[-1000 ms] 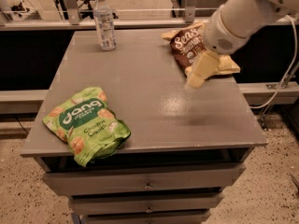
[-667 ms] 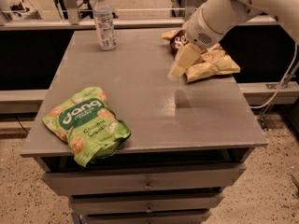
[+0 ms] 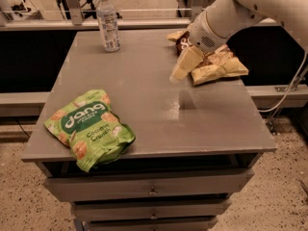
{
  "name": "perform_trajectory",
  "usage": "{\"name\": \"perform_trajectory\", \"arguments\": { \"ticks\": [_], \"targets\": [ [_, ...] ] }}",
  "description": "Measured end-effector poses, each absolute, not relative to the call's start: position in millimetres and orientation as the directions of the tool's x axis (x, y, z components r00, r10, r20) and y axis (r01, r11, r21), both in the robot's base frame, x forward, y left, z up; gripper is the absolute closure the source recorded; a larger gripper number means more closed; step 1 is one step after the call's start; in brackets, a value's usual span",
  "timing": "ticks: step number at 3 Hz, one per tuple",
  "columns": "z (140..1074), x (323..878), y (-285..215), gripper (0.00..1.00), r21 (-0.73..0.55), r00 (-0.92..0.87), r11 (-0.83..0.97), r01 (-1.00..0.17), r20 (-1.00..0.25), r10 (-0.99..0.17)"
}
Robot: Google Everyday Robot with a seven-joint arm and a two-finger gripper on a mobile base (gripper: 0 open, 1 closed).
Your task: Knock blue plastic bottle over
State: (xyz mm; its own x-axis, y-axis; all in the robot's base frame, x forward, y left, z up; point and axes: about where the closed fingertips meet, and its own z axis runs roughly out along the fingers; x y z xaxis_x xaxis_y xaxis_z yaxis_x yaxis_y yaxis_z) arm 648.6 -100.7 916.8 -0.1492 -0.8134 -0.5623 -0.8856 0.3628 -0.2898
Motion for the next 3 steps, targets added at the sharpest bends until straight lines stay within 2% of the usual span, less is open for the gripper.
{"name": "perform_trajectory", "arguments": {
  "ticks": [1,3],
  "targets": [
    [899.6,678.4,-85.6,0.0,-0.249,-0.194,0.446,-0.859,-0.649,-0.735],
    [887.1,778.3,-36.6,0.0,-0.173,-0.201,0.596,-0.784,-0.838,-0.507]
  ]
}}
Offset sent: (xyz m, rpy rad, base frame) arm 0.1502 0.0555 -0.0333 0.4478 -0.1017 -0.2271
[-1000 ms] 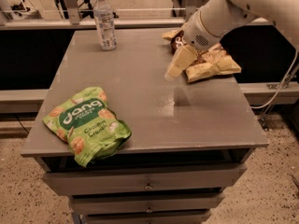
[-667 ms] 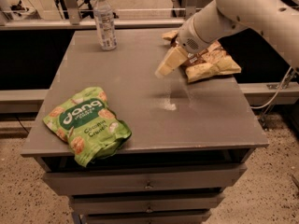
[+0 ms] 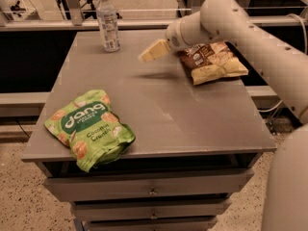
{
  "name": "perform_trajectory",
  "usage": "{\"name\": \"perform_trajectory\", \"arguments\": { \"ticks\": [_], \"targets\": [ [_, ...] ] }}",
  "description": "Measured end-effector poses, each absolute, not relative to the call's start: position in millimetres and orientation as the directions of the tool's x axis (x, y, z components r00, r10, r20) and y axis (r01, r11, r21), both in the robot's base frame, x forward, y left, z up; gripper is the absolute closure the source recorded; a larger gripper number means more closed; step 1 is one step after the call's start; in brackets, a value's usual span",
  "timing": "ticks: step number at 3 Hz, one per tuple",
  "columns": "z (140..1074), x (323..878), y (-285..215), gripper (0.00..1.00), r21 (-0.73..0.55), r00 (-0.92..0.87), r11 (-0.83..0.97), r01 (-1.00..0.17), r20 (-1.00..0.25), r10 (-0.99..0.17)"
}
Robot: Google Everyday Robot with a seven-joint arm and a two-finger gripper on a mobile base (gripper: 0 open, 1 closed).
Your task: Knock blue plastic bottle over
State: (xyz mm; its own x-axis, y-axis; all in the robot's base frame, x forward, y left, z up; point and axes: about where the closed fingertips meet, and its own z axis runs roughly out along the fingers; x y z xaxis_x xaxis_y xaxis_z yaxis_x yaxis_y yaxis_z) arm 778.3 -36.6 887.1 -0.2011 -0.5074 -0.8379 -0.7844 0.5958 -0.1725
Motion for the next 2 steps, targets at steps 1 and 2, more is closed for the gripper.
{"name": "perform_trajectory", "arguments": {
  "ticks": [1,2],
  "targets": [
    [891.5,830.6,0.1,0.0,-0.139,-0.158,0.635,-0.76,-0.908,-0.388],
    [900.7,857.6,23.9,0.0,-0.121,-0.121,0.645,-0.754,-0.941,-0.317]
  ]
}}
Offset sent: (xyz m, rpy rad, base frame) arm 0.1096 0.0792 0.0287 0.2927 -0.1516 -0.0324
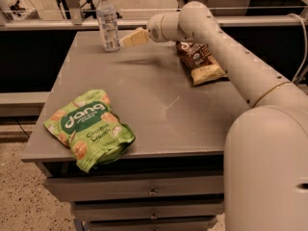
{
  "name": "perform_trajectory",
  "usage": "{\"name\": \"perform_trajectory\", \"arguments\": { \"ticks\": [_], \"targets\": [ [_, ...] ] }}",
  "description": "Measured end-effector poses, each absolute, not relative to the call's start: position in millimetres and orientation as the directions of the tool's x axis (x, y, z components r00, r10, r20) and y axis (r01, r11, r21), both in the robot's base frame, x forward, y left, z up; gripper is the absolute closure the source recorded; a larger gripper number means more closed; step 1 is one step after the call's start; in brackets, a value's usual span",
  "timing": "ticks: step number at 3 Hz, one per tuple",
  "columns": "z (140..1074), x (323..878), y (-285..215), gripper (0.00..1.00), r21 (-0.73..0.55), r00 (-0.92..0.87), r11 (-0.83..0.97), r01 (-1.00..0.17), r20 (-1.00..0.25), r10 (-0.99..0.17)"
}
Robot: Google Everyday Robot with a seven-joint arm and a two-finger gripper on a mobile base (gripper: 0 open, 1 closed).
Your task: Knock blue plastic bottle over
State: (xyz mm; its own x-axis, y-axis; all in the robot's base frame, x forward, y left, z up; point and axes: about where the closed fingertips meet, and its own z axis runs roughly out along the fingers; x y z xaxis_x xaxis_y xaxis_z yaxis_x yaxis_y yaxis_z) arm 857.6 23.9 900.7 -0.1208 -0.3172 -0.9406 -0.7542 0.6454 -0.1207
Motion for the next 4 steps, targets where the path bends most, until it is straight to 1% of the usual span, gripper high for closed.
{"name": "perform_trajectory", "arguments": {
  "ticks": [1,2,4],
  "targets": [
    [911.0,870.1,50.7,0.0,-0.099,-0.092,0.624,-0.775,-0.959,-0.267],
    [921.4,871.4,74.3,0.0,-0.078,-0.073,0.586,-0.806,-0.971,-0.229],
    [939.7,859.2,123.7,0.0,-0.056,-0.039,0.495,-0.867,-0.983,-0.18]
  ]
}}
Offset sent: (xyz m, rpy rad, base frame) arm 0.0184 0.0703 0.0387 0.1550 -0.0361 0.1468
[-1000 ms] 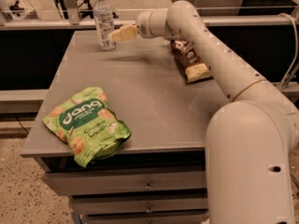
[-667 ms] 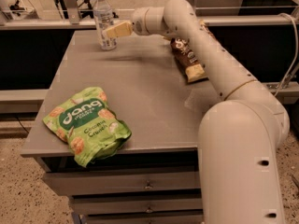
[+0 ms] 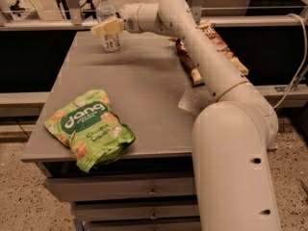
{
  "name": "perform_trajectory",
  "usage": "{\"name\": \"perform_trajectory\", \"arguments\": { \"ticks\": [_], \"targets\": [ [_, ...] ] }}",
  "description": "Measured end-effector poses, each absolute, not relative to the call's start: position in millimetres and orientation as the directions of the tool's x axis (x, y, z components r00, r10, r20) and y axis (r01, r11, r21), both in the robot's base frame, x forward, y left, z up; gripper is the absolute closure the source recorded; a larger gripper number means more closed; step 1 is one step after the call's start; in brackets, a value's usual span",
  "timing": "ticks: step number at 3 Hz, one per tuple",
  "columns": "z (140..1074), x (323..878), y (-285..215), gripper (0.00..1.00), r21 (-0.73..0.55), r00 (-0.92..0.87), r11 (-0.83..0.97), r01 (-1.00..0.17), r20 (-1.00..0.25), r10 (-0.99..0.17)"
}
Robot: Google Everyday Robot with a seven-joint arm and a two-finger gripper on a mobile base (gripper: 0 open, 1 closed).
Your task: Knock blue plastic bottle over
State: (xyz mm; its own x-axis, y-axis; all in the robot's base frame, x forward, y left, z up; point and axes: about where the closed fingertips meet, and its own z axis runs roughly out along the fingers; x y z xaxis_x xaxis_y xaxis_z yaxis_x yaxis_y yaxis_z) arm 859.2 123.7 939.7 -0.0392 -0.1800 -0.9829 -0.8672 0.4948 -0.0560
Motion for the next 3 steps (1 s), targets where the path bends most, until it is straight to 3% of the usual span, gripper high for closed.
{"name": "perform_trajectory", "arguments": {
  "ticks": [1,3],
  "targets": [
    [932.2,859.0,145.2,0.15,-0.055,-0.051,0.494,-0.868,-0.979,-0.198],
    [917.9,868.5,160.1,0.61,-0.047,-0.086,0.547,-0.836,-0.973,-0.215]
  ]
}}
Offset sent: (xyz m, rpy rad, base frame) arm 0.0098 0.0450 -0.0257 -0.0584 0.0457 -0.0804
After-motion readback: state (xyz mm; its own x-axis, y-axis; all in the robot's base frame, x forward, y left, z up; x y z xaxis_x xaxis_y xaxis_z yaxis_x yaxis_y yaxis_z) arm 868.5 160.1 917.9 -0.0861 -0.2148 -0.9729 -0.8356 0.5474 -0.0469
